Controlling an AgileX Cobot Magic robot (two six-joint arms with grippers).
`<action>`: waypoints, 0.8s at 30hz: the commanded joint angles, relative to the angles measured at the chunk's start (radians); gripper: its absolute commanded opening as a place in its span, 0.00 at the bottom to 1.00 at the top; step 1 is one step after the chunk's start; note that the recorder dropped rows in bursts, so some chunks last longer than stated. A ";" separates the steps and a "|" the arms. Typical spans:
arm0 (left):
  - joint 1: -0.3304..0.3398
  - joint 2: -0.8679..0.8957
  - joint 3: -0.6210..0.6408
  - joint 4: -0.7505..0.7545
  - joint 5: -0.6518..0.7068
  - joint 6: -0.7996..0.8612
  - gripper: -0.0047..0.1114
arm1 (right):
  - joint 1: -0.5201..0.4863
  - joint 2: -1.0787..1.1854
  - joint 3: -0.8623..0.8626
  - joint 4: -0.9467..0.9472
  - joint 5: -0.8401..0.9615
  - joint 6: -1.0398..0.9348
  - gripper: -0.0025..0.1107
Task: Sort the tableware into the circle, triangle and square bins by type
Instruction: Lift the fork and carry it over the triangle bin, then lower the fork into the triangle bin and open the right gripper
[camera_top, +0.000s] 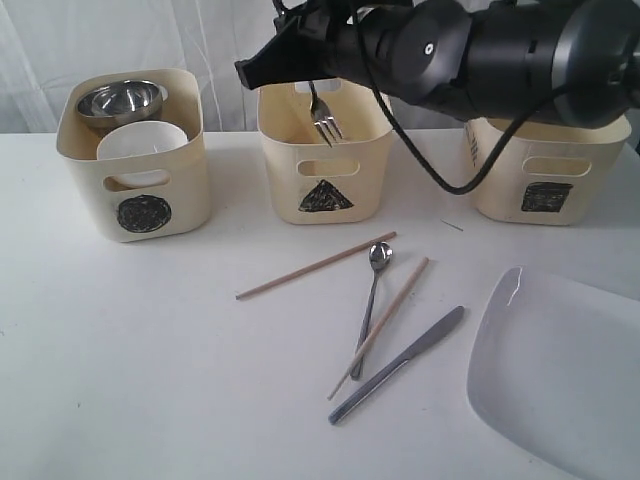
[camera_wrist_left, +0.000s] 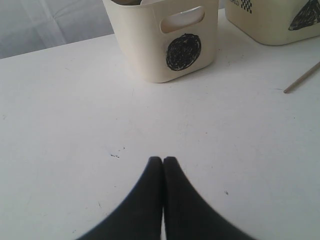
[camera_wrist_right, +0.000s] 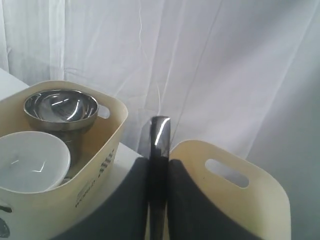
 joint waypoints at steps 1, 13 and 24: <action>0.002 -0.005 0.003 -0.002 0.004 -0.001 0.04 | -0.010 0.034 0.001 0.001 -0.057 0.042 0.02; 0.002 -0.005 0.003 -0.002 0.004 -0.001 0.04 | -0.060 0.128 -0.006 -0.010 -0.311 0.154 0.02; 0.002 -0.005 0.003 -0.002 0.004 -0.001 0.04 | -0.071 0.280 -0.213 -0.053 -0.253 0.158 0.02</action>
